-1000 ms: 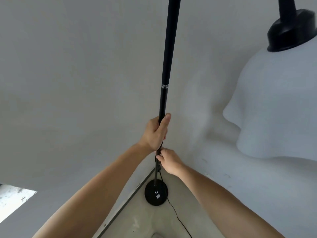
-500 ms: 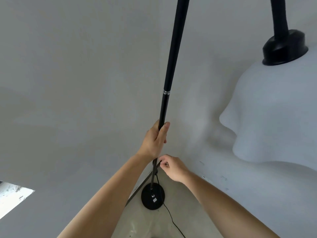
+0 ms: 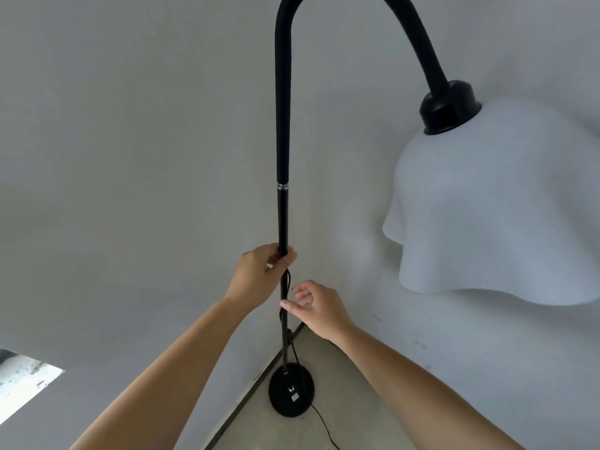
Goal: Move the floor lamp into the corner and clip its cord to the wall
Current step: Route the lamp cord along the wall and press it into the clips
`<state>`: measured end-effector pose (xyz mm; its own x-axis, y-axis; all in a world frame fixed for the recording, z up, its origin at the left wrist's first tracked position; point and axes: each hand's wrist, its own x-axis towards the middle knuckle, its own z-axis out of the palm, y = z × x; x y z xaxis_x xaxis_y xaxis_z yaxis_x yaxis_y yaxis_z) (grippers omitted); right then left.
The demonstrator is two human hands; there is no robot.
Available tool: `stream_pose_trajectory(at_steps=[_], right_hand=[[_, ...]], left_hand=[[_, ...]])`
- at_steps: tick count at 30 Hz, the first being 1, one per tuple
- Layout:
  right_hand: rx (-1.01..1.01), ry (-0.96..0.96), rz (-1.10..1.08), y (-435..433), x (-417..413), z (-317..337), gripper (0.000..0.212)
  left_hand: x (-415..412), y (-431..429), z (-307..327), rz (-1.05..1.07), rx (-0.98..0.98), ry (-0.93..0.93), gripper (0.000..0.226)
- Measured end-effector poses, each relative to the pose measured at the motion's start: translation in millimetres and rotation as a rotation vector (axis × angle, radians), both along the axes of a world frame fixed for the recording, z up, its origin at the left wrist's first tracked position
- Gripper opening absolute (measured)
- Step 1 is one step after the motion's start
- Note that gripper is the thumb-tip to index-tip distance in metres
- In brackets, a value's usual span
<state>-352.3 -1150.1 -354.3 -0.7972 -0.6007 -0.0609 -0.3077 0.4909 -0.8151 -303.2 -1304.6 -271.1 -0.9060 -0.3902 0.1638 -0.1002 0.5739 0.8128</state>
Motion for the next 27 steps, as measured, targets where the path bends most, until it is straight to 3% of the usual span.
stream_pose_trajectory(at_steps=[3, 6, 11, 13, 15, 21, 27], right_hand=[[-0.068, 0.151, -0.042, -12, 3, 6, 0.031], [-0.086, 0.207, -0.060, -11, 5, 8, 0.032], [-0.223, -0.258, -0.023, 8, 7, 13, 0.018], [-0.143, -0.359, 0.125, 21, 4, 10, 0.017], [-0.011, -0.333, 0.198, 36, 3, 1, 0.021], [0.326, -0.275, 0.154, 83, 7, -45, 0.037], [0.368, -0.157, 0.136, 107, 15, -54, 0.039]], left_hand=[[2, 2, 1, 0.027, 0.053, 0.017, 0.003], [2, -1, 3, 0.035, 0.107, -0.008, 0.002], [-3, -8, 4, 0.076, 0.158, -0.038, 0.003], [-6, -10, 5, 0.107, 0.177, -0.027, 0.006], [-7, -12, 7, 0.127, 0.195, -0.022, 0.009], [-6, -2, -2, 0.169, 0.233, -0.013, 0.005], [1, 35, -32, 0.436, 0.294, -0.101, 0.036]])
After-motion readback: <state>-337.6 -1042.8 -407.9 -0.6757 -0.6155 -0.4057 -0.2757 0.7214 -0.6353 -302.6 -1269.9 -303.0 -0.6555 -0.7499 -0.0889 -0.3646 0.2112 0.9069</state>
